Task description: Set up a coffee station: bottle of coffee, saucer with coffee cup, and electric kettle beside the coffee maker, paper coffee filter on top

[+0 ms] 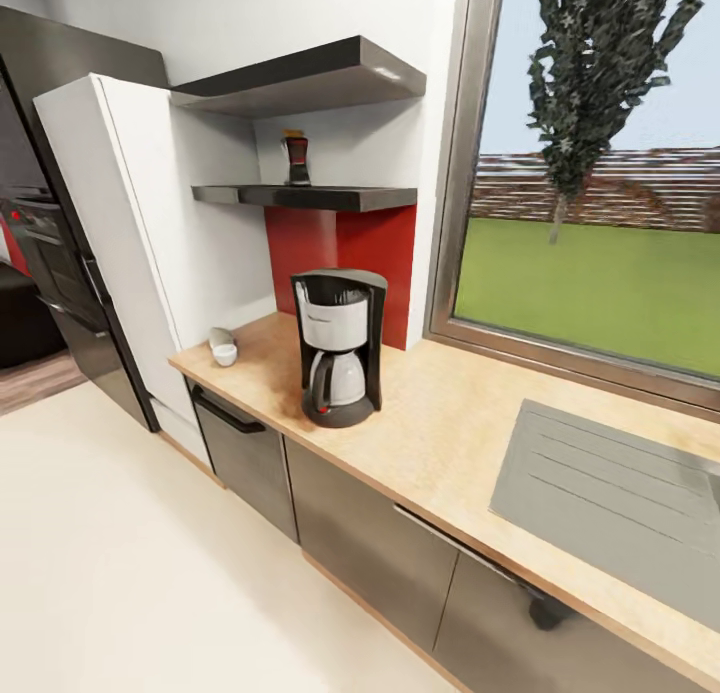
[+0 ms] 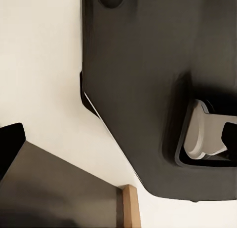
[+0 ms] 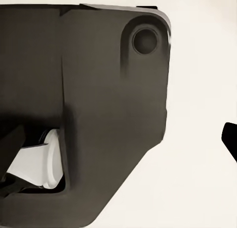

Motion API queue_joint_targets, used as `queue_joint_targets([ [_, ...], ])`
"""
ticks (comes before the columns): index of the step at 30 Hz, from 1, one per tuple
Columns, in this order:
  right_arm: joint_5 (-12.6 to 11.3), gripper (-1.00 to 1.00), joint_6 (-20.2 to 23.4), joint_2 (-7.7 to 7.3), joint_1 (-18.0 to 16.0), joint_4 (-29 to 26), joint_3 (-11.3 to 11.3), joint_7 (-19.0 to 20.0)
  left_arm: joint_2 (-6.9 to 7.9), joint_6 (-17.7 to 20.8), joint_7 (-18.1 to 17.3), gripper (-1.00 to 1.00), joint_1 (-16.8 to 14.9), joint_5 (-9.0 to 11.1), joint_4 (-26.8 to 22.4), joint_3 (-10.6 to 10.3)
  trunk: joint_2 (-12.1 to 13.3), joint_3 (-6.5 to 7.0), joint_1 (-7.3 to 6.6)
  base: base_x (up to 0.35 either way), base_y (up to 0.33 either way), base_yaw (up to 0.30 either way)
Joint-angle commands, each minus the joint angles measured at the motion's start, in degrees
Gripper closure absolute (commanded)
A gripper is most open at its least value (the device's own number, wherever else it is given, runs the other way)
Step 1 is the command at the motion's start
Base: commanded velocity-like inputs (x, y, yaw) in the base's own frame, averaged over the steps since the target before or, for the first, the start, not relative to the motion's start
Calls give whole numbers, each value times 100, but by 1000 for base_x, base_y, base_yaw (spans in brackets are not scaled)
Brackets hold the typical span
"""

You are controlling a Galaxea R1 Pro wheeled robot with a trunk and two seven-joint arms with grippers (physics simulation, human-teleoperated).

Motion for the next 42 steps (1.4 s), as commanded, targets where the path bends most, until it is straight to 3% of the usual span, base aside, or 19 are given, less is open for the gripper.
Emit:
queue_joint_targets([
  [1, 4, -100, -15, 0, -2, -1, 1, 3, 2, -4, -6, -100, 0, 37, -6, -4, -9, -10, 4, 160, 302, 0],
  [25, -4, -100, -21, -18, -2, -19, -17, 5, 12, -6, -6, -100, -8, 31, -6, -4, -9, -10, 4, 145, 306, 0],
  [34, -4, -100, -21, -17, -2, -19, -17, 6, 12, -12, -8, -100, -18, 13, -6, -11, -9, -10, 4, 119, 319, 196],
  [42, -4, -100, -21, -23, -2, -21, -17, 0, 11, -358, 0, -100, -12, -14, 2, -21, -9, -10, 4, 244, 257, 123],
])
